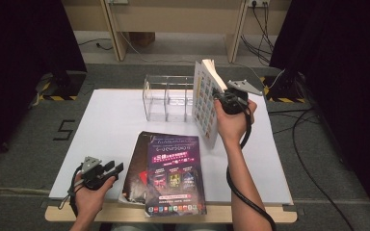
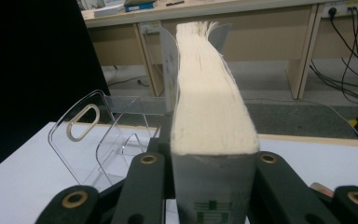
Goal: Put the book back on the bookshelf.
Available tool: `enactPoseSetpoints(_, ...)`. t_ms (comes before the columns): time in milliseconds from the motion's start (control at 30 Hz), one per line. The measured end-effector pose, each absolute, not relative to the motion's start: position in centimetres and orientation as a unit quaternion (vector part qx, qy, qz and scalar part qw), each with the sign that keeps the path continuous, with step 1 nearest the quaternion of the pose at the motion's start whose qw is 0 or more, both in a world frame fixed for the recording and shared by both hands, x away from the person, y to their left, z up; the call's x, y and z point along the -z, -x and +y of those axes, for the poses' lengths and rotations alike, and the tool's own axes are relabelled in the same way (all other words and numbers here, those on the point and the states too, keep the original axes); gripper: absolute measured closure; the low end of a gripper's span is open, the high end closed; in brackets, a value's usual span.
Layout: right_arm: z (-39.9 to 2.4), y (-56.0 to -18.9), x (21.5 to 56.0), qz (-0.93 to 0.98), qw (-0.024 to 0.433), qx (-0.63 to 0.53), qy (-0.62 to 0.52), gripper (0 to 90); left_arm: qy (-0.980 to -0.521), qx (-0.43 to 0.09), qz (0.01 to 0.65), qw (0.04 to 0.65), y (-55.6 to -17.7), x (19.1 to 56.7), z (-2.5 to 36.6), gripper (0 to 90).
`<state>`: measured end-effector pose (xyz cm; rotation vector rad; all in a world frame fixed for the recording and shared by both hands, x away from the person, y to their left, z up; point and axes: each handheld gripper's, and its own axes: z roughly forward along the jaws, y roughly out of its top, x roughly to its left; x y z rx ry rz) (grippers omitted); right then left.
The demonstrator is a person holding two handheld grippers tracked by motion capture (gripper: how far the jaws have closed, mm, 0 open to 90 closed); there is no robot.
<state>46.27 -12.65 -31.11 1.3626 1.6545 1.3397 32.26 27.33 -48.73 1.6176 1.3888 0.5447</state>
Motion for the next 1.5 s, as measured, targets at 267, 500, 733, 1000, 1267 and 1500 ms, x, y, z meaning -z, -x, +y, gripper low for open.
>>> enactPoseSetpoints(267, -12.0, -47.1, 30.9, 0.624, 0.304, -0.509, -0.509, 74.7, -0.655, -0.221, 0.563, 0.454, -32.3, 48.7, 27.4, 56.8)
enactPoseSetpoints(500, -11.6, -48.1, 30.7, 0.614, 0.308, -0.513, -0.515, 74.7, -0.654, -0.22, 0.564, 0.454, -32.3, 48.8, 27.4, 56.8)
enactPoseSetpoints(733, -11.1, -49.1, 30.3, 0.614, 0.31, -0.514, -0.513, 74.7, -0.653, -0.22, 0.563, 0.456, -32.3, 48.7, 27.4, 56.8)
enactPoseSetpoints(1000, -10.3, -50.8, 30.4, 0.613, 0.311, -0.51, -0.517, 74.7, -0.652, -0.221, 0.565, 0.455, -32.3, 48.7, 27.7, 56.9)
enactPoseSetpoints(1267, -9.8, -52.0, 30.8, 0.61, 0.312, -0.505, -0.525, 74.7, -0.65, -0.221, 0.566, 0.457, -32.4, 48.7, 27.8, 56.8)
enactPoseSetpoints(1500, -9.7, -51.8, 31.3, 0.608, 0.318, -0.504, -0.524, 74.6, -0.649, -0.22, 0.566, 0.458, -32.4, 48.7, 27.9, 56.8)
